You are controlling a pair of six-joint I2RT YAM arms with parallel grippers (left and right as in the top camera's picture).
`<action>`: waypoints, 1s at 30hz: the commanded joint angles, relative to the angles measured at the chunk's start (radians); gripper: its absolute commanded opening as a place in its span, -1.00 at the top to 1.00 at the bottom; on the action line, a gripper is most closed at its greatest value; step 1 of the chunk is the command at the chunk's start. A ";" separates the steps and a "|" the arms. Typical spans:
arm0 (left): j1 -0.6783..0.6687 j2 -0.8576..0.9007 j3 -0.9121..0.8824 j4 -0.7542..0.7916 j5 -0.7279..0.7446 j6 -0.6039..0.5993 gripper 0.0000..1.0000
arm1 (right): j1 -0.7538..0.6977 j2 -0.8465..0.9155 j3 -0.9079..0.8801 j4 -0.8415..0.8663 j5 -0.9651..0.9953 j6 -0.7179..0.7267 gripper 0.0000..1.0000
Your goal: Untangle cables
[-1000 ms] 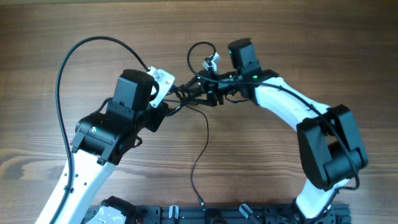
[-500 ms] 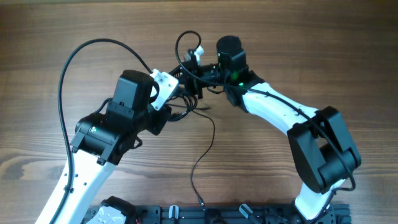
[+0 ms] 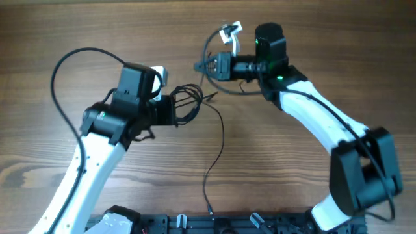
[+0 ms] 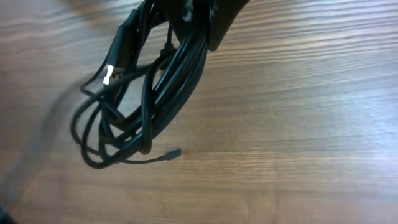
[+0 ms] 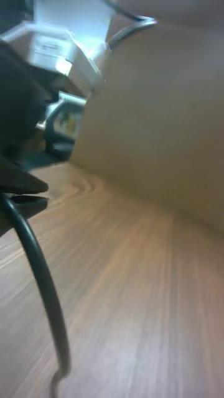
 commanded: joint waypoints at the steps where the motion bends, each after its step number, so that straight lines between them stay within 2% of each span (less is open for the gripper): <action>1: 0.006 0.052 0.013 0.063 0.027 -0.186 0.92 | 0.052 -0.179 0.005 -0.269 0.331 -0.318 0.91; 2: 0.006 0.054 0.013 0.095 0.040 -0.213 0.92 | 0.073 -0.214 0.005 -0.320 0.375 -0.360 0.91; 4: 0.006 0.054 0.013 0.214 0.217 -0.212 0.92 | 0.150 -0.243 0.005 -0.394 0.409 -0.403 0.91; 7: 0.005 0.054 0.013 0.224 0.359 -0.115 0.92 | 0.205 -0.214 0.005 -0.397 0.416 -0.402 0.91; 13: 0.006 0.053 0.013 0.213 0.378 -0.082 0.92 | 0.240 -0.208 0.005 -0.506 0.718 -0.275 0.91; 17: 0.006 0.051 0.013 0.196 0.383 -0.032 0.92 | 0.240 -0.208 0.005 -0.551 0.740 -0.257 0.91; 18: 0.005 0.050 0.013 0.198 0.426 0.017 0.92 | 0.240 -0.208 0.005 -0.551 0.730 -0.257 0.91; 20: 0.005 0.050 0.013 0.206 0.620 0.164 0.92 | 0.240 -0.205 0.005 -0.549 0.725 -0.253 0.91; 21: 0.006 0.050 0.013 0.207 0.640 0.183 0.92 | 0.240 -0.197 0.005 -0.550 0.727 -0.243 0.91; 26: 0.076 -0.006 0.013 0.217 0.636 0.185 0.92 | 0.224 -0.149 0.005 -0.740 0.993 0.013 0.91; 27: 0.097 -0.018 0.013 0.217 0.636 0.185 0.92 | 0.211 -0.150 0.005 -0.738 0.984 0.002 0.80; 29: 0.121 -0.023 0.013 0.217 0.636 0.181 0.92 | 0.191 -0.152 0.007 -0.702 0.917 -0.021 0.21; 30: 0.121 -0.021 0.013 0.213 0.636 0.180 0.92 | 0.182 -0.156 0.009 -0.681 0.871 -0.067 -0.18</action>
